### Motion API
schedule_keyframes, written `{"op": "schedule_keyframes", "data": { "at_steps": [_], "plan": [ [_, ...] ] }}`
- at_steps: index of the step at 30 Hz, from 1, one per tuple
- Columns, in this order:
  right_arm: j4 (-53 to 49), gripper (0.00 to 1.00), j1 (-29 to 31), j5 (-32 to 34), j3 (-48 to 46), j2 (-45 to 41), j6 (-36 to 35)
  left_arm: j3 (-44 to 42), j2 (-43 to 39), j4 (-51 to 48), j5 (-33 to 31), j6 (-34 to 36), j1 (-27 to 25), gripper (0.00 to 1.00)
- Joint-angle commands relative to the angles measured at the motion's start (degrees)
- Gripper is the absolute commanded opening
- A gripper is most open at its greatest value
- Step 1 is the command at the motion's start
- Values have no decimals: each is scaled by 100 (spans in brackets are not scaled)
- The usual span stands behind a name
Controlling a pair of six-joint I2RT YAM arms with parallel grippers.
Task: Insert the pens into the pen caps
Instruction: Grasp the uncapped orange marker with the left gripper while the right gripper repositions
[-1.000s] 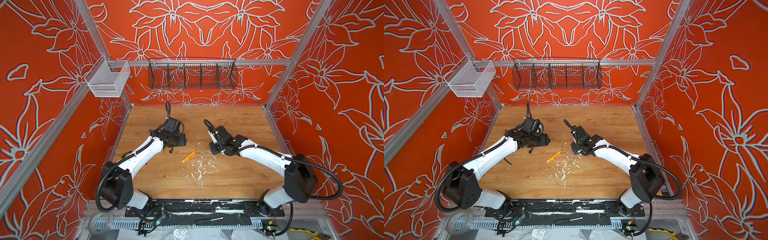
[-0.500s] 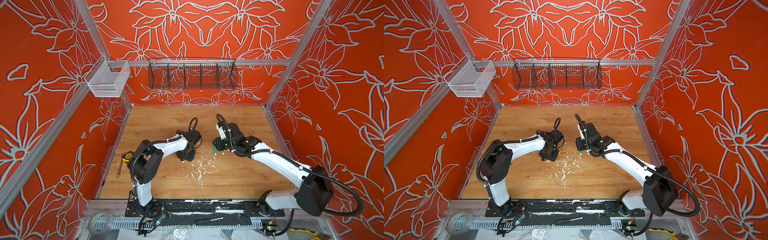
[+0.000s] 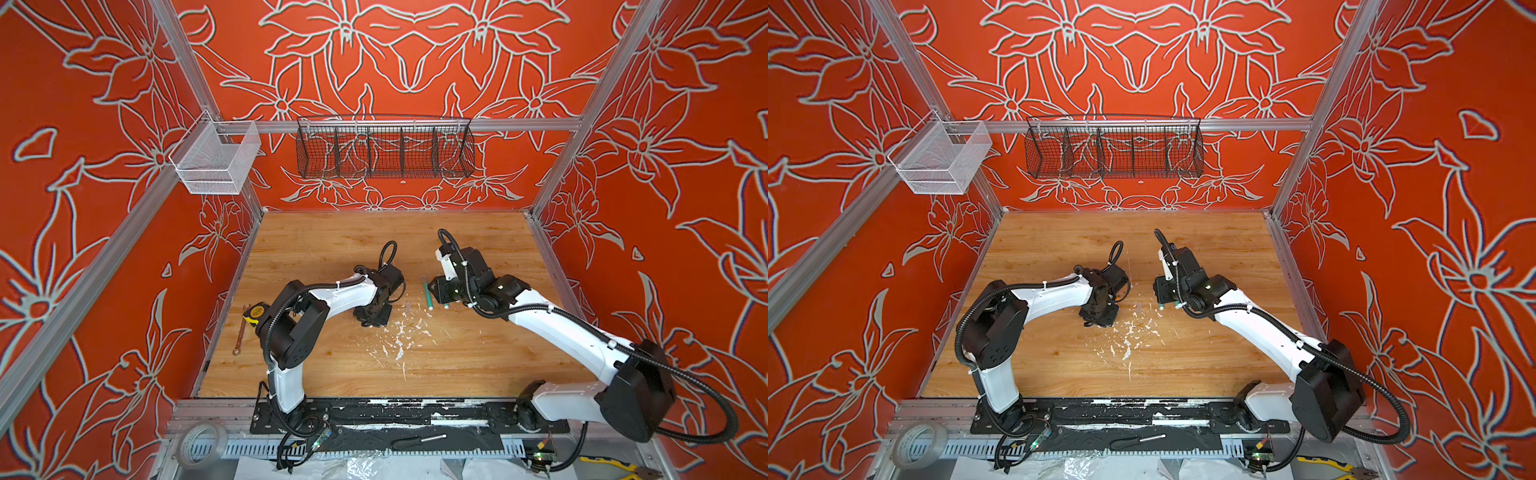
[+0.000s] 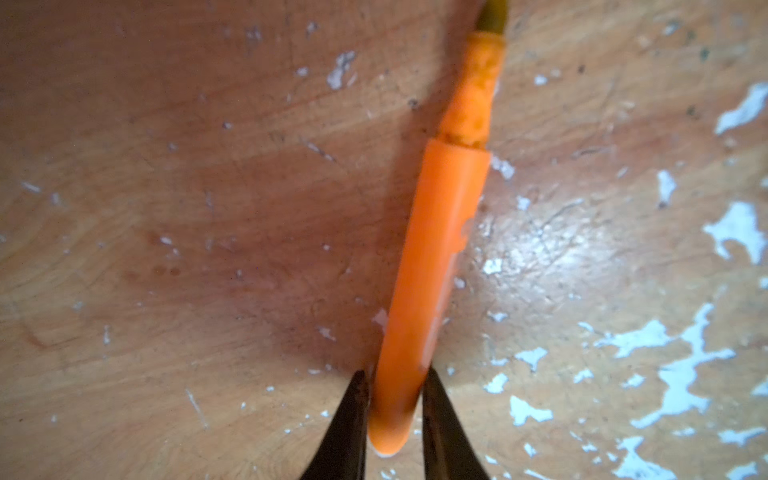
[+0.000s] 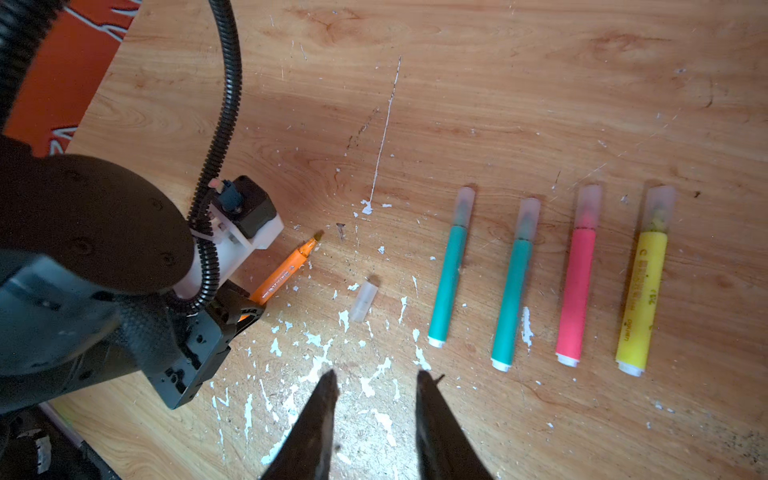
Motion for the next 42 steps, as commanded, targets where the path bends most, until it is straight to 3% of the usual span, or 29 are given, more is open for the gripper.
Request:
{"op": "schedule_keyframes", "data": {
  "at_steps": [1, 6, 9, 15, 25, 33, 42],
  "plan": [
    [10, 34, -37, 74, -136, -149, 59, -53, -177, 8, -26, -92, -91, 23],
    [-44, 34, -46, 98, -159, -151, 86, -33, -139, 70, 9, -77, -91, 37],
    [-18, 34, -50, 94, -194, -152, 120, -15, -56, 47, 17, -75, -87, 38],
    [-65, 34, -60, 202, -168, -155, 217, -85, 56, 168, 106, -23, -91, 22],
    [25, 34, -110, 53, -202, -41, 718, -231, -415, 600, -75, 162, -144, 3],
    [867, 37, -160, -488, -492, -6, 1826, -1110, -1700, 1920, -33, 195, -240, 1],
    [2348, 48, -152, -2003, -660, 477, 2402, -1371, -2332, 2586, 696, 196, -241, 0]
  ]
}}
